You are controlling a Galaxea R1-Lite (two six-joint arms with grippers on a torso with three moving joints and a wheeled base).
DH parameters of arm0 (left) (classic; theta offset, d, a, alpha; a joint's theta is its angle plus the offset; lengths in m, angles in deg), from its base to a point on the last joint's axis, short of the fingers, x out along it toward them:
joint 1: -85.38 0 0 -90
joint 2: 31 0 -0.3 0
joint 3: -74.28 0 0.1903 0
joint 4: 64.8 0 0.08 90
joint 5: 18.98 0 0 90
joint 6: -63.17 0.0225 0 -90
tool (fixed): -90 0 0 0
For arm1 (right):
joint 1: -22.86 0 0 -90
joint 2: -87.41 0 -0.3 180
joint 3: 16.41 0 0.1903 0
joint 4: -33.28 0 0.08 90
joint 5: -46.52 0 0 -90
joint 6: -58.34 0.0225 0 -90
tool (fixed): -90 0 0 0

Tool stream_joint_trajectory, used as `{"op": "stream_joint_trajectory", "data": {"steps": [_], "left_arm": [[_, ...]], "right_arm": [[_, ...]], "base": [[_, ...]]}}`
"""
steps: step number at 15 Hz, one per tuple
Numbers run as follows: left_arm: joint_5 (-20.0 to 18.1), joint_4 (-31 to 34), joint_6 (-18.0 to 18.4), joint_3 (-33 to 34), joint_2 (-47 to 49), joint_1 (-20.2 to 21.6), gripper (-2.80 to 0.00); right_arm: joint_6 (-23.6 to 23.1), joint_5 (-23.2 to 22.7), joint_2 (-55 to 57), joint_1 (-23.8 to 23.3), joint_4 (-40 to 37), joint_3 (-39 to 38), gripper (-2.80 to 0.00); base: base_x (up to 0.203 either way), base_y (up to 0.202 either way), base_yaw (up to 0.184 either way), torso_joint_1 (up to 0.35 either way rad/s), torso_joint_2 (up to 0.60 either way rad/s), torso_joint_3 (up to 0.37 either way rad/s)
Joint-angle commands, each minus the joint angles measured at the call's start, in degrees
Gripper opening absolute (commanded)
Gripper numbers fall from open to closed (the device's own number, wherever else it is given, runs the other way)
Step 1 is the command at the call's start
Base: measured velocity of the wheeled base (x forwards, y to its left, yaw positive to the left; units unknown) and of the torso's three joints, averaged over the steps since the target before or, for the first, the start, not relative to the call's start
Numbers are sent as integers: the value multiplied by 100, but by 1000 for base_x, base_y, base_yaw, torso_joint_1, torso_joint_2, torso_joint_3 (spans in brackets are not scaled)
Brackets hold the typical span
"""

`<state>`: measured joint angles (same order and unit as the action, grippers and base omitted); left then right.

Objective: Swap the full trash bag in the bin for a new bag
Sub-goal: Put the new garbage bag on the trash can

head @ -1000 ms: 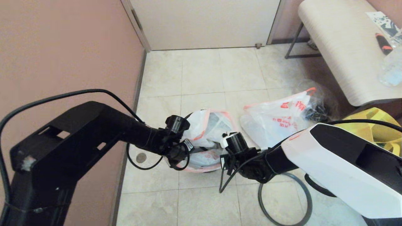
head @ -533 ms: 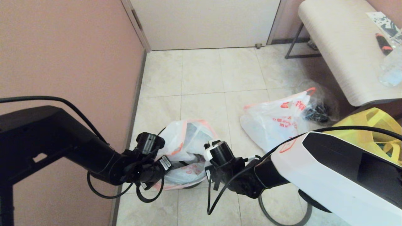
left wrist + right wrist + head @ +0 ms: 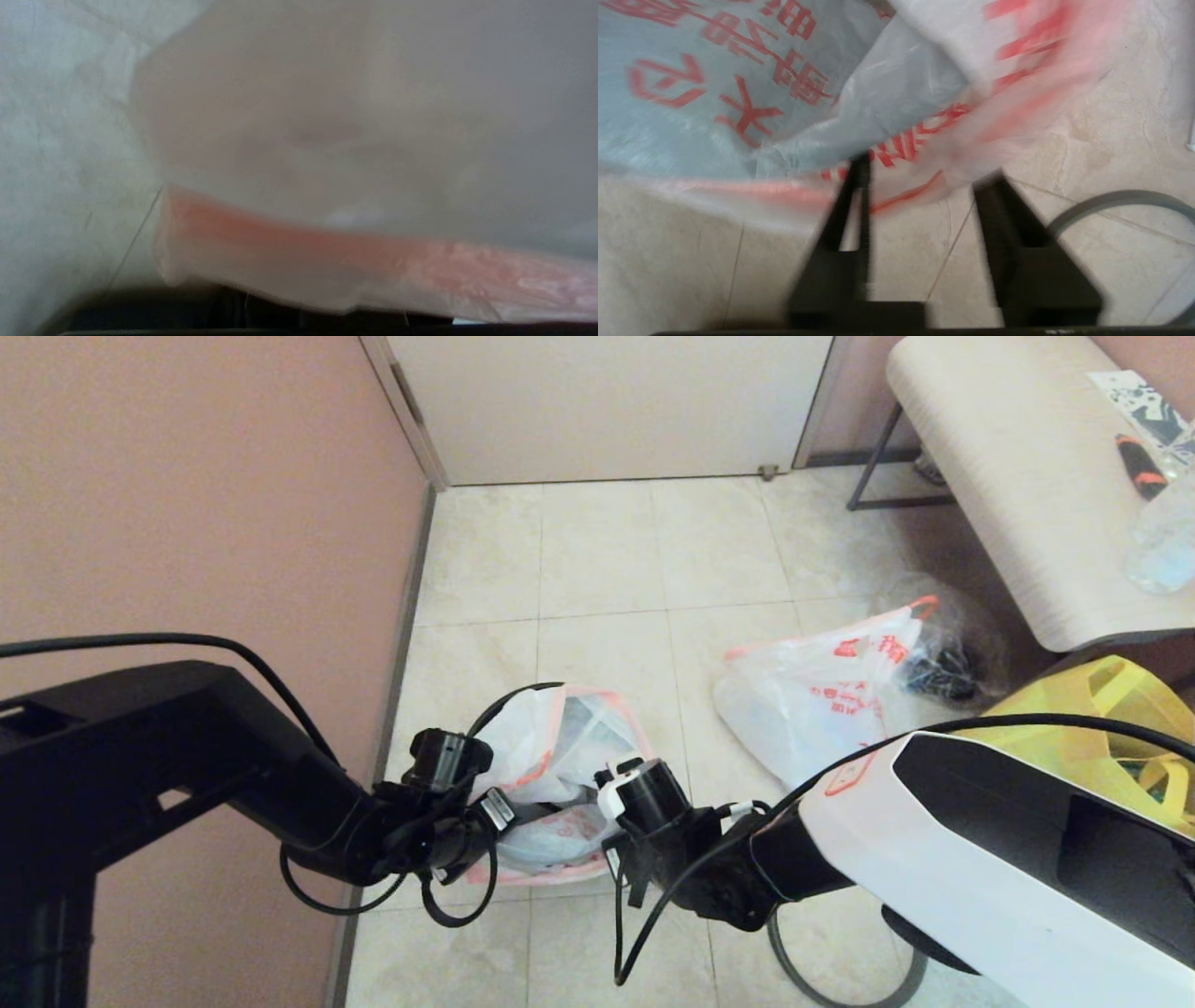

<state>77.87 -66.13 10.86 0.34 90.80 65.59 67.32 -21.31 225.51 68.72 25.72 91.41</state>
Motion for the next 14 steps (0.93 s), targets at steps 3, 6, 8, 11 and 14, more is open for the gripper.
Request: {"op": "stream_joint_trajectory", "data": {"steps": [3, 6, 8, 11, 14], "left_arm": [[1, -17, -33, -58, 101, 45, -280], [1, -17, -33, -58, 124, 45, -280], [1, -9, -33, -66, 124, 45, -280], [1, -9, -33, -67, 124, 37, -280], [-8, -9, -24, -58, 115, 33, -280]], "right_arm": [[11, 9, -595, 17, -68, -566, 0], [41, -239, -1191, -18, -94, -1150, 0], [34, -279, -1203, -3, -61, -1155, -280], [0, -301, -1060, 149, -67, -1141, -280], [-112, -321, -727, 190, -74, -890, -280]], "base": [[0, 0, 0, 0, 0, 0], [0, 0, 0, 0, 0, 0], [0, 0, 0, 0, 0, 0], [0, 0, 0, 0, 0, 0], [0, 0, 0, 0, 0, 0]]}}
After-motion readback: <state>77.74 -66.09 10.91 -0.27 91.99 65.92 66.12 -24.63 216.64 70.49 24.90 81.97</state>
